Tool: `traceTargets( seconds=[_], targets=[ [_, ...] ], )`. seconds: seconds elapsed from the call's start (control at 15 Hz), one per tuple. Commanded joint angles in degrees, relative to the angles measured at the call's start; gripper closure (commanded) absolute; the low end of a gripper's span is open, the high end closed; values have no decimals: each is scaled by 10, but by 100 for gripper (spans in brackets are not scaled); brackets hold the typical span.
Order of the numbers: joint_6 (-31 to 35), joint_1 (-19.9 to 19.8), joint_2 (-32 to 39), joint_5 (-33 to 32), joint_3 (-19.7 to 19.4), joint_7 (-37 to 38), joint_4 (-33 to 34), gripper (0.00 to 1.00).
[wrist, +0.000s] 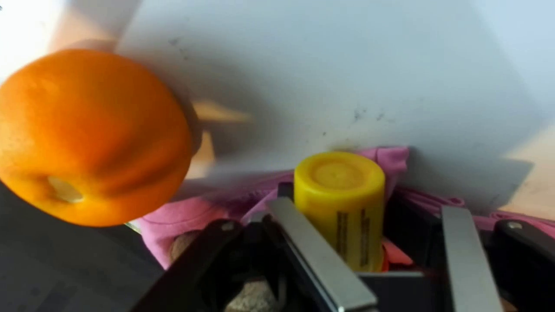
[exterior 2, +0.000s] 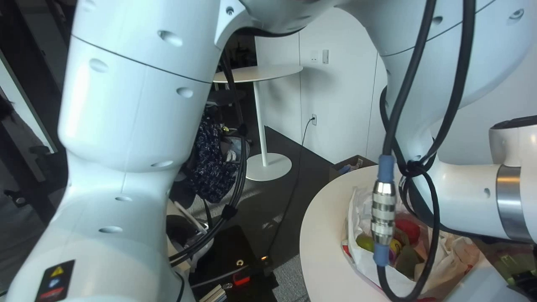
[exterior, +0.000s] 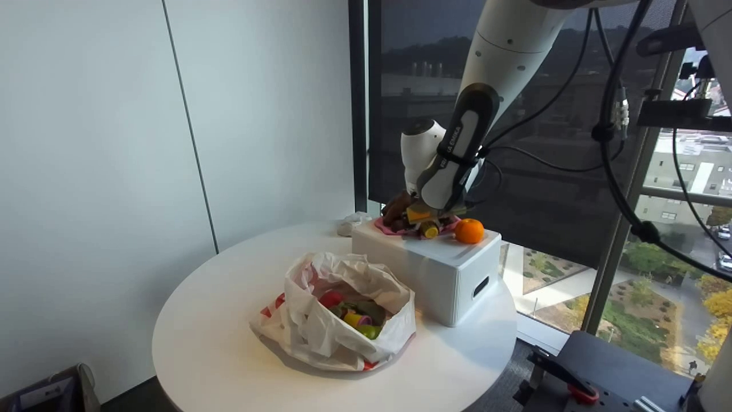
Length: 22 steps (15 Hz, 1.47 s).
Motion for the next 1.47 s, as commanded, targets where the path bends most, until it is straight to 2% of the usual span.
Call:
traceTargets(
  seconds=[0.0, 0.07, 0.27, 0.33, 0.47, 0.6, 0.73, 1.0, 1.13, 1.27, 1.4],
  targets=[
    [11, 26, -37, 21, -16, -13, -35, 77],
    [9, 33, -47, 20, -18, -12, -43, 84],
    [-7, 45, -73, 27, -10, -17, -67, 88],
    [-18, 46, -82, 35, -2, -24, -74, 86],
    [-33, 55, -92, 37, 3, -24, -84, 88],
    [-27, 65, -110, 31, 15, -34, -100, 96],
    [-24, 82, -124, 20, 30, -45, -110, 92],
    [-53, 125, -132, -25, 65, -57, -103, 92],
    [-65, 135, -115, -41, 91, -65, -89, 92],
    [-73, 137, -87, -29, 121, -84, -71, 92],
    [-80, 144, -55, -34, 133, -95, -49, 91]
  ],
)
